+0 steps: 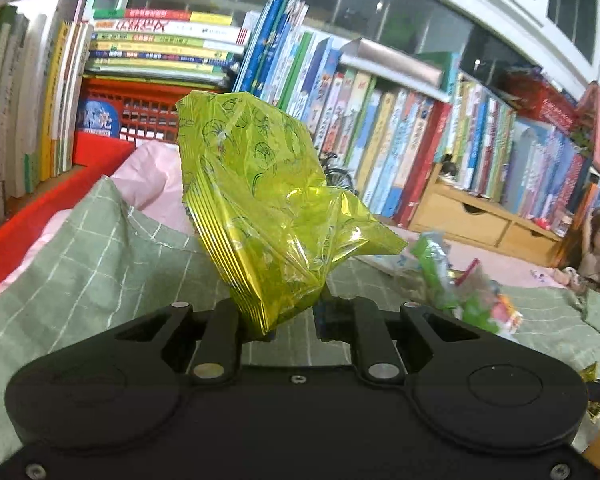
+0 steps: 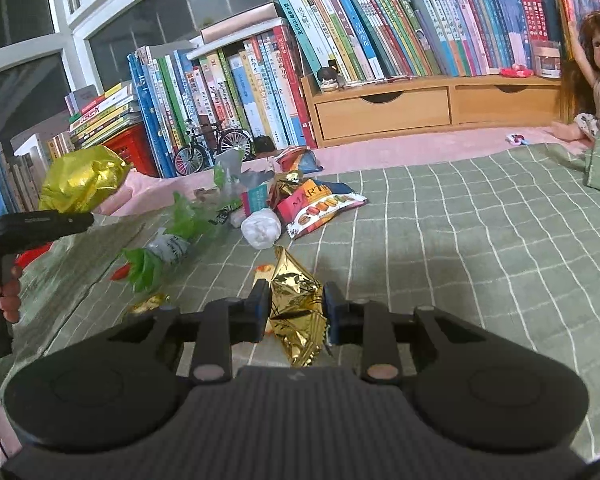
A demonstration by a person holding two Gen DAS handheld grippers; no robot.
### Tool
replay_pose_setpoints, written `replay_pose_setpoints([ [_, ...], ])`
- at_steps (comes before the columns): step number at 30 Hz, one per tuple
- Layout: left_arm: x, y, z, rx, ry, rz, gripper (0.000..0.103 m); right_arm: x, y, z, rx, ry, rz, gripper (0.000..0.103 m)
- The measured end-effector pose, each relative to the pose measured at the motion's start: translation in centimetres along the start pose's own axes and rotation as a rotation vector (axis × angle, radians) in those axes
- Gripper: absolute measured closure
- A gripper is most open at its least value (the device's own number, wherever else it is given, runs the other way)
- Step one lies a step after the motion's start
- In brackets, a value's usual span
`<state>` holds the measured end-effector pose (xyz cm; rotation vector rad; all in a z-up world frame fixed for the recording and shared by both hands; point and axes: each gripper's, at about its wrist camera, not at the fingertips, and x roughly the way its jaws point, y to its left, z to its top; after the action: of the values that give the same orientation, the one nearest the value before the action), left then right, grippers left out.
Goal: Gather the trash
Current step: 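Carry the bag and candy down past the bed edge toward the dark bin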
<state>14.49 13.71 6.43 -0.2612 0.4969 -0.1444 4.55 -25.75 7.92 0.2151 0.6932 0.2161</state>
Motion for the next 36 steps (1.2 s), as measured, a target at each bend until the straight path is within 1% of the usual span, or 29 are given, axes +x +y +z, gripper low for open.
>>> replay_pose_setpoints([
  [5,-3.3,-0.6,-1.0,0.006,-0.022,-0.029,0.087,-1.2,0.7,-0.9,-0.007,0.007,0.020,0.069],
  [7,-4.4,-1.0,-1.7,0.028,-0.042,-0.008,0.087,-1.7,0.9,-1.3,-0.004,0.002,0.020,0.069],
  [9,-5.2,-1.4,-2.3,0.048,-0.044,-0.001,0.087,-2.2,1.0,-1.5,0.003,0.001,0.025,0.069],
  [15,-7.8,-1.7,-4.1,0.017,-0.034,-0.017,0.087,-4.3,1.8,-2.5,-0.012,-0.007,0.028,0.068],
  [19,-10.2,-2.2,-5.2,0.001,-0.055,-0.005,0.087,-6.0,2.5,-3.0,-0.020,-0.018,0.044,0.068],
  [23,-13.1,-3.1,-6.3,0.020,-0.073,-0.030,0.087,-7.6,3.3,-3.8,-0.040,-0.027,0.054,0.068],
  [26,-15.4,-3.8,-7.0,0.030,-0.074,-0.061,0.087,-8.8,3.9,-4.6,-0.048,-0.026,0.072,0.068],
  [28,-17.0,-4.1,-7.8,0.018,-0.088,-0.061,0.087,-9.5,4.3,-5.1,-0.051,-0.021,0.090,0.068],
  [30,-18.4,-4.5,-8.5,0.032,-0.094,-0.060,0.087,-10.1,4.8,-5.7,-0.055,-0.011,0.113,0.068],
  [36,-22.3,-5.4,-11.4,0.059,-0.075,-0.076,0.087,-11.3,6.4,-7.6,-0.079,0.007,0.153,0.068],
])
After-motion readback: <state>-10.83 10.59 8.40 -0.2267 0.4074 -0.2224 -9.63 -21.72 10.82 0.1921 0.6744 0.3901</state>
